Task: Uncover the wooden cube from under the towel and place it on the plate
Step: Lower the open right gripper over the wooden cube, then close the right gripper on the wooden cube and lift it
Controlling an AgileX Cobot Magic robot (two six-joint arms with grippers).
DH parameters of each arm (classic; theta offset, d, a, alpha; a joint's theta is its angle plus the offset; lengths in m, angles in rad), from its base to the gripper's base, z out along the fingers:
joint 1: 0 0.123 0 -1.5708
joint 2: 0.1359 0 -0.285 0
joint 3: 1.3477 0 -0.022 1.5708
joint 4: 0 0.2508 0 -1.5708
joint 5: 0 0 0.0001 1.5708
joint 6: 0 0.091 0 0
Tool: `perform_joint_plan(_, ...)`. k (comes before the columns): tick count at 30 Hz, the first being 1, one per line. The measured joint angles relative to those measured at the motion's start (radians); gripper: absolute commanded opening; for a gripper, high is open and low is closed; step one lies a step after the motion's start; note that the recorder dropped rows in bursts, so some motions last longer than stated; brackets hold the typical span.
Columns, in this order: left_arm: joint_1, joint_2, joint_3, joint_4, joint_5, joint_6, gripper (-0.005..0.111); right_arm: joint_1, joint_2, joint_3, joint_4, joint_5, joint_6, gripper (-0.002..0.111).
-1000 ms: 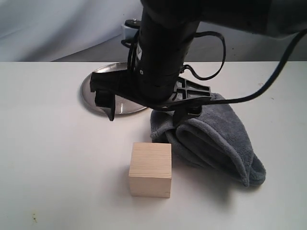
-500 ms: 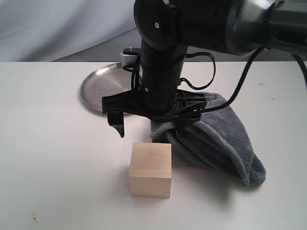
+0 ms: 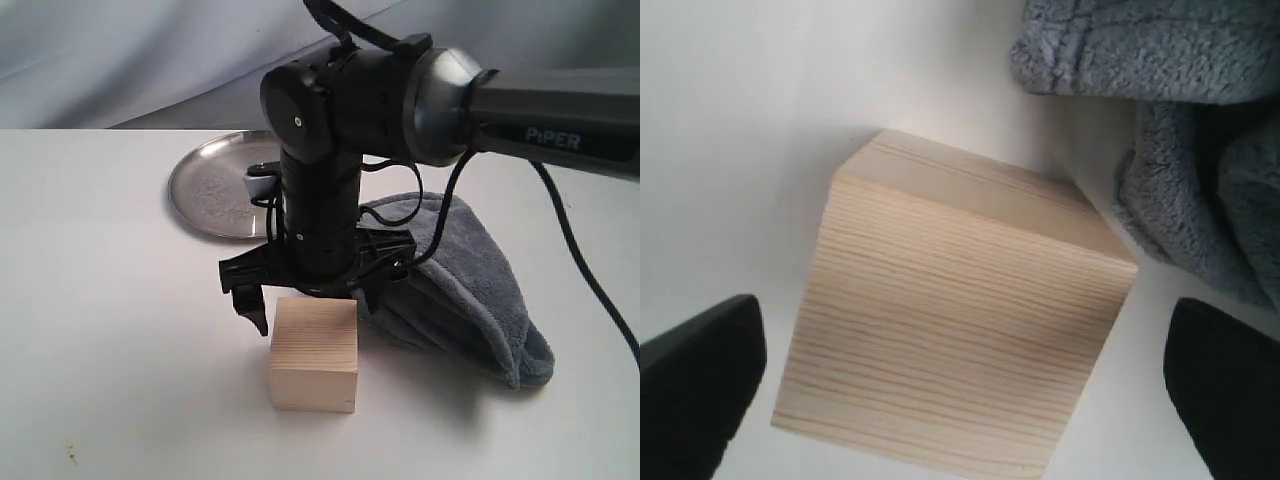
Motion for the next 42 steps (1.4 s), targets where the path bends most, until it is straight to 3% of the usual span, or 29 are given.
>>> perform_joint_plan(7, 0.000, 0.000, 0.000, 0.000, 0.000, 0.000, 0.000, 0.000, 0.014, 0.105, 0.000, -0.052, -0.004, 0.105)
perform_joint_plan(26, 0.000, 0.000, 0.000, 0.000, 0.000, 0.000, 0.000, 0.000, 0.092, 0.111, 0.002, -0.097, -0.013, 0.102)
perform_joint_plan(27, 0.000, 0.000, 0.000, 0.000, 0.000, 0.000, 0.000, 0.000, 0.092, 0.111, 0.002, -0.097, -0.013, 0.098)
perform_joint_plan(29, 0.000, 0.000, 0.000, 0.000, 0.000, 0.000, 0.000, 0.000, 0.092, 0.111, 0.002, -0.099, -0.013, 0.075)
perform_joint_plan(30, 0.000, 0.000, 0.000, 0.000, 0.000, 0.000, 0.000, 0.000, 0.092, 0.111, 0.002, -0.101, -0.013, 0.052)
perform_joint_plan(31, 0.000, 0.000, 0.000, 0.000, 0.000, 0.000, 0.000, 0.000, 0.092, 0.111, 0.002, -0.103, -0.018, 0.035)
perform_joint_plan(32, 0.000, 0.000, 0.000, 0.000, 0.000, 0.000, 0.000, 0.000, 0.094, 0.111, 0.002, -0.103, -0.031, 0.005)
perform_joint_plan(33, 0.000, 0.000, 0.000, 0.000, 0.000, 0.000, 0.000, 0.000, 0.094, 0.111, 0.004, -0.103, -0.049, 0.001)
perform_joint_plan(42, 0.000, 0.000, 0.000, 0.000, 0.000, 0.000, 0.000, 0.000, 0.086, 0.113, 0.009, -0.045, -0.081, 0.000)
